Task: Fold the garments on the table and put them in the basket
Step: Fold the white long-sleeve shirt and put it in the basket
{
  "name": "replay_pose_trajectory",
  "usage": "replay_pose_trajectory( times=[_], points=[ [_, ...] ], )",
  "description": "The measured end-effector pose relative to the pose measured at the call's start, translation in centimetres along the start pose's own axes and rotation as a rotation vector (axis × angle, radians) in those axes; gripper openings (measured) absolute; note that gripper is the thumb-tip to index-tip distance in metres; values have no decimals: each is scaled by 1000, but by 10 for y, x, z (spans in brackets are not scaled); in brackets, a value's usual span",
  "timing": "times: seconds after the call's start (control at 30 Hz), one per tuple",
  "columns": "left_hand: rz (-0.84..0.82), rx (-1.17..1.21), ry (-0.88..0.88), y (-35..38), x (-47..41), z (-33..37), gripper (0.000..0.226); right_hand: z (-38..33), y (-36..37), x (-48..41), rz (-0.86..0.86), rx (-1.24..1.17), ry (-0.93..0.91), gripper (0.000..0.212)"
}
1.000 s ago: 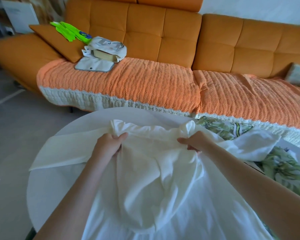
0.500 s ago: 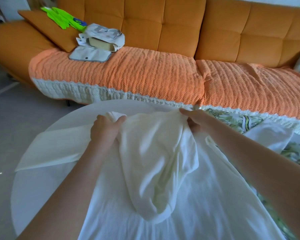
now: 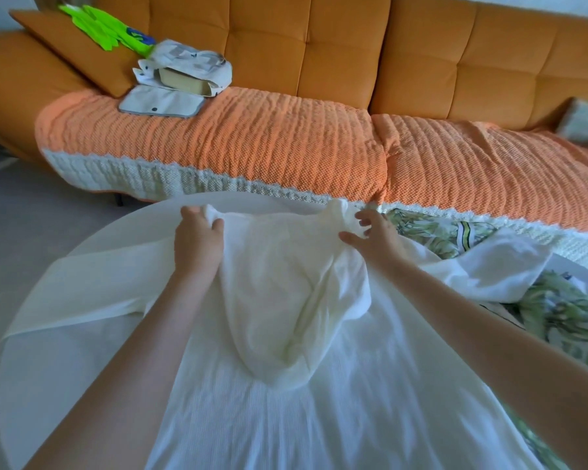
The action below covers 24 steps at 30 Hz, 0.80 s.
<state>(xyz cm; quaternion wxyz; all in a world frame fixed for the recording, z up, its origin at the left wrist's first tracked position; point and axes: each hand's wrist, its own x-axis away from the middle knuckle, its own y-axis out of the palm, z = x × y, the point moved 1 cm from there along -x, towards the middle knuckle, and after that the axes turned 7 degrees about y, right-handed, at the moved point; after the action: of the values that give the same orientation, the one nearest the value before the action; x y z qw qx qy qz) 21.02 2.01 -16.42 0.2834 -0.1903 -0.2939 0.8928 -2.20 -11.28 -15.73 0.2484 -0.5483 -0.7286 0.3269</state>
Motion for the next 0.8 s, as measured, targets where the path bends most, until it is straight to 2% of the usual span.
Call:
replay_pose_trajectory(
  times=[0.03,0.1,0.17,0.23,0.3,0.37,0.47,0.53,0.6,0.7,0.73,0.8],
  points=[
    [49,-48,92,-5,9,1,32,0,-5,14,43,47,-122,39],
    [52,-90,341,-9,28,8,30,4,-12,43,-55,64,-277,21],
    [-124,-48,557,-4,48,17,30,7,-16,76,-261,66,-373,19],
    [-351,-104,671,10,67,21,35,11,-16,98,-405,124,-518,25],
    [-496,-345,664,26,76,10,44,17,-13,110,-437,237,-621,29],
    [-562,-510,574,34,77,-6,55,21,-11,116,-348,373,-675,21],
    [-519,-508,568,36,77,-21,84,25,-25,122,-124,312,-720,16],
    [-505,-462,554,38,77,-21,92,33,-42,126,11,249,-723,11],
    [-476,-404,514,39,77,-19,84,46,-51,134,44,279,-752,14],
    [-435,-320,475,42,77,-18,59,59,-41,147,-70,465,-819,29],
    [-458,-306,470,43,74,-18,53,59,-35,150,-92,534,-798,33],
    [-523,-194,422,41,68,-20,50,51,-33,148,-112,613,-631,40]
  ],
)
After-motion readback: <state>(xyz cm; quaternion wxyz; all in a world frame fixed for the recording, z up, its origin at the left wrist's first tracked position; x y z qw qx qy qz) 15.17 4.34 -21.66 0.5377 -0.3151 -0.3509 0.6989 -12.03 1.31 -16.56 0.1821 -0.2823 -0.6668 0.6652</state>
